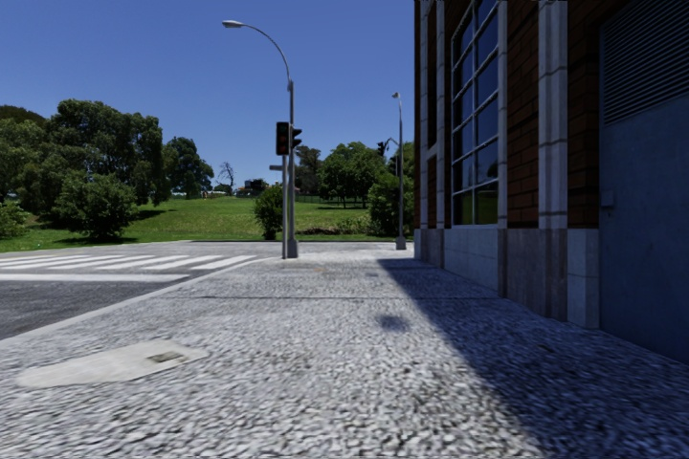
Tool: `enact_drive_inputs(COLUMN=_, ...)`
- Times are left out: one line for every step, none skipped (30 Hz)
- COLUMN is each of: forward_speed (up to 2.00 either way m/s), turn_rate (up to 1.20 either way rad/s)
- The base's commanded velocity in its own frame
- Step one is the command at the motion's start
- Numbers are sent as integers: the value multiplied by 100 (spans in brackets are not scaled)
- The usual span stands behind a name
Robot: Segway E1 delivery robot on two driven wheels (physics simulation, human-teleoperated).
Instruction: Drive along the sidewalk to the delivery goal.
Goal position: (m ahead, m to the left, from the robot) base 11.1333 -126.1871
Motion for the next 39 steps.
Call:
enact_drive_inputs(forward_speed=200, turn_rate=0)
enact_drive_inputs(forward_speed=200, turn_rate=0)
enact_drive_inputs(forward_speed=200, turn_rate=0)
enact_drive_inputs(forward_speed=200, turn_rate=0)
enact_drive_inputs(forward_speed=200, turn_rate=0)
enact_drive_inputs(forward_speed=200, turn_rate=0)
enact_drive_inputs(forward_speed=200, turn_rate=0)
enact_drive_inputs(forward_speed=200, turn_rate=0)
enact_drive_inputs(forward_speed=200, turn_rate=0)
enact_drive_inputs(forward_speed=200, turn_rate=0)
enact_drive_inputs(forward_speed=200, turn_rate=0)
enact_drive_inputs(forward_speed=200, turn_rate=0)
enact_drive_inputs(forward_speed=200, turn_rate=0)
enact_drive_inputs(forward_speed=200, turn_rate=0)
enact_drive_inputs(forward_speed=200, turn_rate=0)
enact_drive_inputs(forward_speed=200, turn_rate=0)
enact_drive_inputs(forward_speed=200, turn_rate=0)
enact_drive_inputs(forward_speed=200, turn_rate=0)
enact_drive_inputs(forward_speed=200, turn_rate=0)
enact_drive_inputs(forward_speed=200, turn_rate=0)
enact_drive_inputs(forward_speed=200, turn_rate=0)
enact_drive_inputs(forward_speed=200, turn_rate=0)
enact_drive_inputs(forward_speed=200, turn_rate=0)
enact_drive_inputs(forward_speed=200, turn_rate=0)
enact_drive_inputs(forward_speed=200, turn_rate=0)
enact_drive_inputs(forward_speed=200, turn_rate=0)
enact_drive_inputs(forward_speed=200, turn_rate=0)
enact_drive_inputs(forward_speed=200, turn_rate=0)
enact_drive_inputs(forward_speed=200, turn_rate=0)
enact_drive_inputs(forward_speed=200, turn_rate=0)
enact_drive_inputs(forward_speed=200, turn_rate=0)
enact_drive_inputs(forward_speed=200, turn_rate=0)
enact_drive_inputs(forward_speed=200, turn_rate=-15)
enact_drive_inputs(forward_speed=200, turn_rate=-19)
enact_drive_inputs(forward_speed=200, turn_rate=-20)
enact_drive_inputs(forward_speed=200, turn_rate=-20)
enact_drive_inputs(forward_speed=200, turn_rate=-20)
enact_drive_inputs(forward_speed=200, turn_rate=-20)
enact_drive_inputs(forward_speed=200, turn_rate=-20)
